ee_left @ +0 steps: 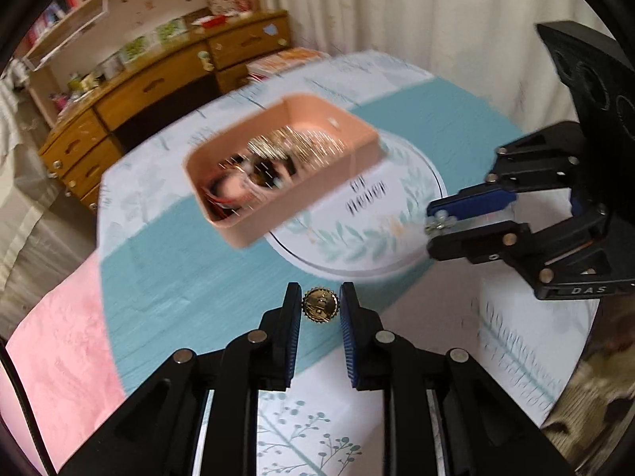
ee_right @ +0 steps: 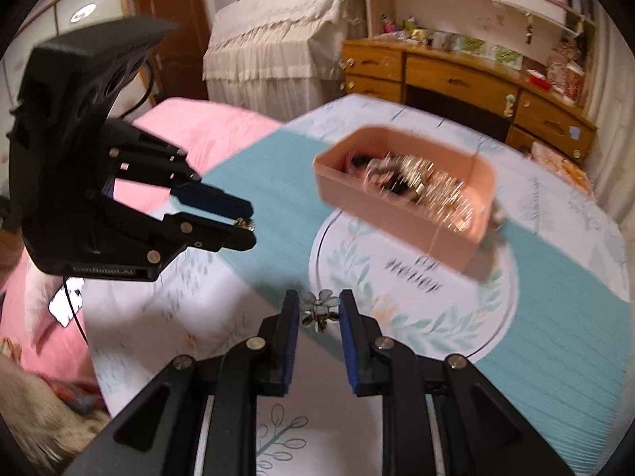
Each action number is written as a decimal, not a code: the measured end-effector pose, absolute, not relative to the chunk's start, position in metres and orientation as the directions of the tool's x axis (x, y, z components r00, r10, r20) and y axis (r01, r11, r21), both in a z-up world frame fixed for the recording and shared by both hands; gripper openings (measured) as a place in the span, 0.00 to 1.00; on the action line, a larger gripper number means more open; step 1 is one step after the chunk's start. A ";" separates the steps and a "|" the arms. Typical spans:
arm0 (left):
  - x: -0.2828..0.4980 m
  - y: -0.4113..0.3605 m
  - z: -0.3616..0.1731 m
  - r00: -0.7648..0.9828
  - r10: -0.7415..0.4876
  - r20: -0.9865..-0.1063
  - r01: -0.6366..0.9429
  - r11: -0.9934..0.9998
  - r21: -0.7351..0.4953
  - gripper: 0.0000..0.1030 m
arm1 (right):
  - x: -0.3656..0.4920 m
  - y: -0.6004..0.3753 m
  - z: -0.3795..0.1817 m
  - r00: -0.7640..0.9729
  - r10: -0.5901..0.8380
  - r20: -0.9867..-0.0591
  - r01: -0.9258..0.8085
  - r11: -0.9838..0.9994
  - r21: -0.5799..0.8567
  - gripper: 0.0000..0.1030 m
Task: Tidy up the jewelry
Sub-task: 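Carry the coin pendant and flower earring into the pink tray, open both tools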
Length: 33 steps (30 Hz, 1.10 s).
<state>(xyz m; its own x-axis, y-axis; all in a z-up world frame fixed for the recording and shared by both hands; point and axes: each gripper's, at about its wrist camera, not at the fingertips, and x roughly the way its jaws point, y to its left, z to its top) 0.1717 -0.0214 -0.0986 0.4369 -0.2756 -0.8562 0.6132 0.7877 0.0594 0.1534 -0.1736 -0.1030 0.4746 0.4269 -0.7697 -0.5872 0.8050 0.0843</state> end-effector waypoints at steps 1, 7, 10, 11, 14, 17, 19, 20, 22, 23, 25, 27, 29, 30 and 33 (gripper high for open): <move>0.175 -0.021 -0.091 0.446 -0.272 -0.853 0.603 0.795 0.063 0.17 | 0.157 -0.175 -0.089 0.496 0.421 -0.760 -0.575 0.815 0.077 0.19; 0.204 -0.017 -0.023 0.526 -0.242 -0.816 0.507 0.859 0.072 0.17 | 0.179 -0.175 0.000 0.598 0.416 -0.685 -0.519 0.852 0.064 0.19; 0.220 -0.017 0.011 0.572 -0.206 -0.794 0.448 0.889 0.092 0.17 | 0.190 -0.173 0.038 0.635 0.424 -0.645 -0.502 0.862 0.072 0.19; 0.225 -0.016 0.017 0.581 -0.202 -0.789 0.434 0.896 0.091 0.17 | 0.194 -0.172 0.049 0.648 0.422 -0.634 -0.495 0.866 0.071 0.19; 0.243 -0.015 0.032 0.597 -0.188 -0.780 0.389 0.918 0.077 0.17 | 0.211 -0.168 0.070 0.672 0.408 -0.618 -0.468 0.881 0.073 0.19; 0.259 -0.015 0.031 0.602 -0.168 -0.781 0.356 0.932 0.074 0.17 | 0.235 -0.163 0.067 0.675 0.370 -0.639 -0.426 0.902 0.073 0.20; 0.272 -0.015 0.018 0.594 -0.155 -0.790 0.332 0.941 0.066 0.17 | 0.250 -0.164 0.052 0.663 0.338 -0.668 -0.392 0.917 0.074 0.20; 0.278 -0.015 0.009 0.584 -0.150 -0.798 0.325 0.944 0.060 0.17 | 0.260 -0.164 0.040 0.650 0.314 -0.692 -0.371 0.926 0.073 0.20; 0.289 -0.016 -0.010 0.565 -0.137 -0.814 0.306 0.950 0.052 0.17 | 0.278 -0.168 0.013 0.613 0.272 -0.742 -0.328 0.942 0.074 0.20; 0.298 -0.016 -0.027 0.542 -0.135 -0.830 0.295 0.955 0.037 0.17 | 0.288 -0.170 -0.002 0.592 0.246 -0.768 -0.304 0.950 0.070 0.20; 0.314 -0.018 -0.058 0.496 -0.129 -0.859 0.268 0.963 0.010 0.17 | 0.309 -0.177 -0.037 0.534 0.203 -0.821 -0.256 0.964 0.072 0.20; 0.324 -0.019 -0.081 0.459 -0.128 -0.879 0.253 0.967 -0.008 0.17 | 0.325 -0.183 -0.064 0.485 0.178 -0.856 -0.220 0.972 0.078 0.20; 0.333 -0.022 -0.105 0.426 -0.120 -0.897 0.240 0.971 -0.016 0.17 | 0.336 -0.188 -0.088 0.445 0.154 -0.882 -0.194 0.978 0.073 0.20; 0.335 -0.024 -0.113 0.416 -0.119 -0.902 0.239 0.971 -0.018 0.17 | 0.342 -0.191 -0.099 0.427 0.145 -0.892 -0.181 0.981 0.073 0.20; 0.345 -0.028 -0.132 0.393 -0.113 -0.912 0.232 0.973 -0.021 0.17 | 0.352 -0.195 -0.119 0.396 0.136 -0.908 -0.156 0.985 0.080 0.20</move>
<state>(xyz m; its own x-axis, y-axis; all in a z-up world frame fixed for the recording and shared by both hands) 0.3448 -0.0277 -0.1322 0.3931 -0.1133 -0.9125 0.2318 0.9725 -0.0209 0.3519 -0.1948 -0.1186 0.3961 0.1360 -0.9081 -0.1557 0.9846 0.0795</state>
